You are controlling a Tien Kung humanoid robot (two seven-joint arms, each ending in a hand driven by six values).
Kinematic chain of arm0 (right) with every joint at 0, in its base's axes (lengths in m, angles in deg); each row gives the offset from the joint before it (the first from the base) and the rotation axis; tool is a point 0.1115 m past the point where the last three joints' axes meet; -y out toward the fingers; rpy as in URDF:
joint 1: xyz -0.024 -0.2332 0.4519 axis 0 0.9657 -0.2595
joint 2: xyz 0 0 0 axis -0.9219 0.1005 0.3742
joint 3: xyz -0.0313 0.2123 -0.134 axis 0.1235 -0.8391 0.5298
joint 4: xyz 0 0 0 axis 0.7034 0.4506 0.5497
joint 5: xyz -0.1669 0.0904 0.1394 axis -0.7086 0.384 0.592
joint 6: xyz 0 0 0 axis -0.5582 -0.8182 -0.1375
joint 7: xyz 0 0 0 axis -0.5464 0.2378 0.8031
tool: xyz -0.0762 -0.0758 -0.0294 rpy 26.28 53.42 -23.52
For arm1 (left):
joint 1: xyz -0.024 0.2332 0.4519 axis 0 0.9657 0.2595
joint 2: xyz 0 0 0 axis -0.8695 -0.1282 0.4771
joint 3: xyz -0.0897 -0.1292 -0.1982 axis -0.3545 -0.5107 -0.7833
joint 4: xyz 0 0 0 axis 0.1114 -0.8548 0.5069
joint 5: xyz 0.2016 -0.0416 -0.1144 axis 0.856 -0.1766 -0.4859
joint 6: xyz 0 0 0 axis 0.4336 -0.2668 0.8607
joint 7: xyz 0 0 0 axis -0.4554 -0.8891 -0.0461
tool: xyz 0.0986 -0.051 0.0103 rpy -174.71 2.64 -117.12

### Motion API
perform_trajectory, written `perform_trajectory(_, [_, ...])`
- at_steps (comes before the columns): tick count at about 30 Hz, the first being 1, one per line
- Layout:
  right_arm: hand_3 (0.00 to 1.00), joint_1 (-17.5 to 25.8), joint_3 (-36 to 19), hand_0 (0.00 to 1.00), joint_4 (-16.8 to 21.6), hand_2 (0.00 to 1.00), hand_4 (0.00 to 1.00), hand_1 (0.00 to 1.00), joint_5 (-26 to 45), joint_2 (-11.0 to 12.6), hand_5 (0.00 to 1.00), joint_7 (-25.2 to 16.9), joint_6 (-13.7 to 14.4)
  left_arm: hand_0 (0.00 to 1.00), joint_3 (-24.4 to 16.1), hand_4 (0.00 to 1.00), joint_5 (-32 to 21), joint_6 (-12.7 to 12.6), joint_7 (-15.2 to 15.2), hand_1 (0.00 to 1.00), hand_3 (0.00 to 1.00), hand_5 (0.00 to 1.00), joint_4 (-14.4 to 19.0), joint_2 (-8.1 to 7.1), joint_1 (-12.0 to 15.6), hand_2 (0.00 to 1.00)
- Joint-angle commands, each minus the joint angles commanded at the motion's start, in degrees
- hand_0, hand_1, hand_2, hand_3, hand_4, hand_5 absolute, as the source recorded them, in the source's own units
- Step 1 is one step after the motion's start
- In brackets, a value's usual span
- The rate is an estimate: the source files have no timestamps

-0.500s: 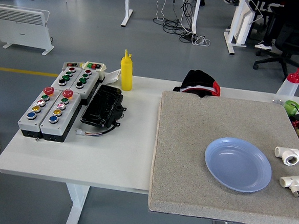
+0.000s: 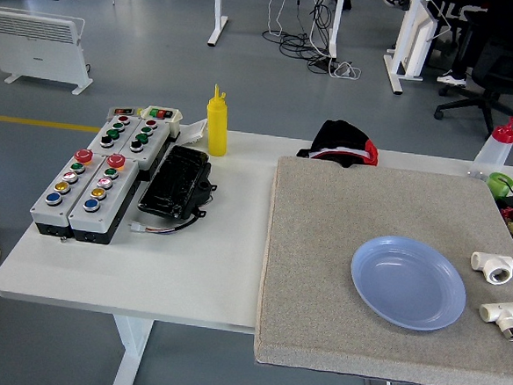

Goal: Pick pipe place plate twice

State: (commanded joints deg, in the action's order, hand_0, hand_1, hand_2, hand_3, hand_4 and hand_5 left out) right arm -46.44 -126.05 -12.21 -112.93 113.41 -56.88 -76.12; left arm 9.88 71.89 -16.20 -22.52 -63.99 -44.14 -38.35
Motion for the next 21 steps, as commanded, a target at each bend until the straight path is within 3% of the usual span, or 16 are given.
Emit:
perform_trajectory(9, [0.980,-2.2,3.1,0.993,-0.9,0.998,0.801,0.933,2.8,-0.2,0.400,0.4,-1.3,0.616,0.2,0.464,-0.4,0.0,-0.2,0.680,0.585,0.998,0.0,0.00,0.0,0.709])
perform_trajectory(21, [0.965,-5.4,7.6,0.989,-5.1,0.998,0.834,0.930,4.0,-1.9,0.415,0.6,-0.6,0.616,0.4,0.464,-0.5,-0.1,0.0,0.681,0.585,0.998,0.1,0.00,0.0,0.710])
